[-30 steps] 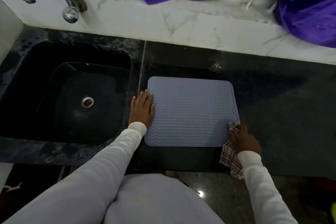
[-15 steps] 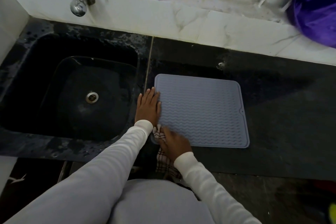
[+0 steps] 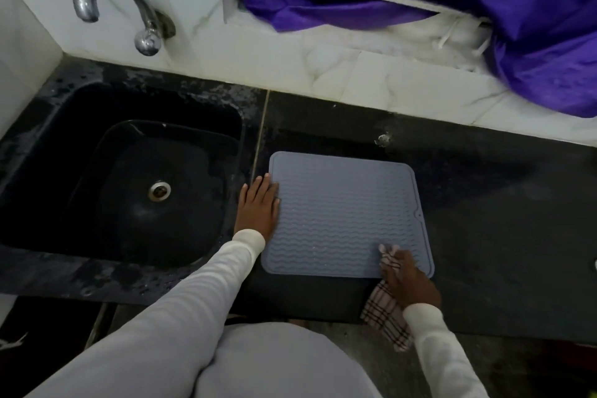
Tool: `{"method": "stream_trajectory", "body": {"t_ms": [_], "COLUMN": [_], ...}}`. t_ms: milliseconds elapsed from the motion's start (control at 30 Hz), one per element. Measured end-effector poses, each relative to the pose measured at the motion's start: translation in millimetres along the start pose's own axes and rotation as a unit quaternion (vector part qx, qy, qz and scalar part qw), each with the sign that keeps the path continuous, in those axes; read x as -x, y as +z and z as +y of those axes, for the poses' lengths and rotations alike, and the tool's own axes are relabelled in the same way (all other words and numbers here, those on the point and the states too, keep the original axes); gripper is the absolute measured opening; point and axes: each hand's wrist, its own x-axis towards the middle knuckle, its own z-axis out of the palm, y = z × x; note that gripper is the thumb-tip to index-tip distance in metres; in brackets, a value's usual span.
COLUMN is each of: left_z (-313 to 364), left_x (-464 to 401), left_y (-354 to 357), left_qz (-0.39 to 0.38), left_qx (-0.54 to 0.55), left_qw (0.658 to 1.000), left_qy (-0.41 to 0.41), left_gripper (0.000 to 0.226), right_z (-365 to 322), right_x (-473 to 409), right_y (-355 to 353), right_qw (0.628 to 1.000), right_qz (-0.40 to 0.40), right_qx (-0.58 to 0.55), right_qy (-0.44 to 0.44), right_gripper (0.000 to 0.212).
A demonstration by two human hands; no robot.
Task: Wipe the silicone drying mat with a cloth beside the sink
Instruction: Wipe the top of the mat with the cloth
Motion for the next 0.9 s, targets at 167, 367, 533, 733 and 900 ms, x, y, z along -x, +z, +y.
{"method": "stream_trajectory", "body": {"t_ms": [167,367,533,733,900], "left_z": [2,3,2,-2,2], "left_x": [0,4,4,-3,-12], "left_y": [-2,-5,-8,-19,-41], "left_qz": [-0.006,-0.025,-0.035,-0.063,-0.059], "left_qx": [-0.004,-0.009,0.013,-0.021,0.010], "left_qw": [1.000,1.000,0.999,0.998,0.998], "left_qy": [-0.002,-0.004,-0.008,0.006,0.002], "left_gripper": [0.066,0.070,0.064,0.060,0.053], "right_z": [44,57,32,-57,-151], "right_x": [-9,-10,-12,-35,-60], "right_y": [-20,-28,-31,-18,-7], "right_qw": [0.992,0.988,0.993,0.980,0.968], "right_qz": [0.009,0.022,0.034,-0.023,-0.006], "right_qx": [-0.032,-0.065,-0.103,-0.152,-0.109], "right_qy": [0.119,0.137,0.040,-0.130,-0.227], "right_gripper": [0.049,0.049,0.048,0.038,0.031]}}
